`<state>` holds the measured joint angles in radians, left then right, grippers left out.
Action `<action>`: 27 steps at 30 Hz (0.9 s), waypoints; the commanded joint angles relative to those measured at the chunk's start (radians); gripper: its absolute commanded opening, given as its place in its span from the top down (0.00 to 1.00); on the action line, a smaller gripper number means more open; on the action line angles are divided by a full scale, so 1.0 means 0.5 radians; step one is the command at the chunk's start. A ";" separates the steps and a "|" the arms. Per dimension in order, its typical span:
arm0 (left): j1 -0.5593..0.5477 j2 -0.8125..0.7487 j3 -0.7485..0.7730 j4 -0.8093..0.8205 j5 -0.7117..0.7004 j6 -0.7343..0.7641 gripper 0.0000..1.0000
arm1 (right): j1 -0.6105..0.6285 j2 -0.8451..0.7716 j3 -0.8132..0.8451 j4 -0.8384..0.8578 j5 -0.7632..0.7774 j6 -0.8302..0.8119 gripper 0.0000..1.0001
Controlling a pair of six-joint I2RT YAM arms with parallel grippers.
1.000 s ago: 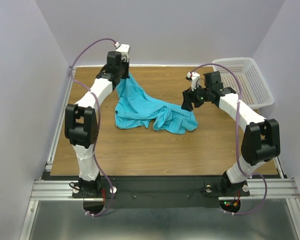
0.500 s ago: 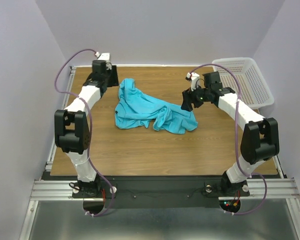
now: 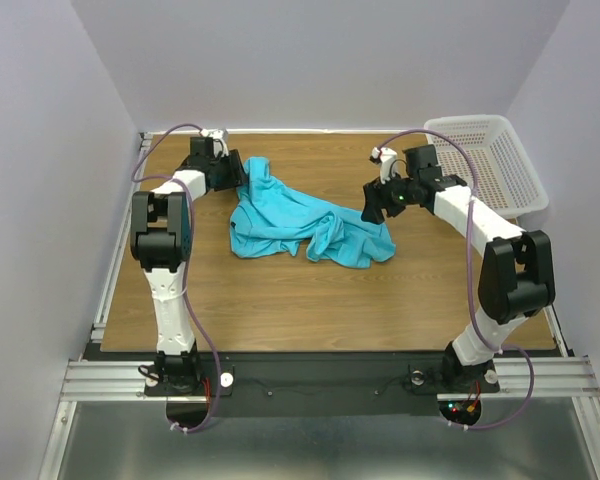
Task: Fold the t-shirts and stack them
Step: Flatten the tshirt out
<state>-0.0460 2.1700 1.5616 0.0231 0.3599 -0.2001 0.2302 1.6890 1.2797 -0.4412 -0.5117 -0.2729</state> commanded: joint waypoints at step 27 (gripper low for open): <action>0.006 -0.220 -0.119 0.030 0.148 0.066 1.00 | -0.068 0.457 0.288 0.063 0.487 0.368 0.39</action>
<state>-0.0456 2.1784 1.5379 -0.0170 0.4194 -0.1566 0.1993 1.8828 1.3762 -0.4366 -0.3164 -0.1268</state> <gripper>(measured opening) 0.020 0.608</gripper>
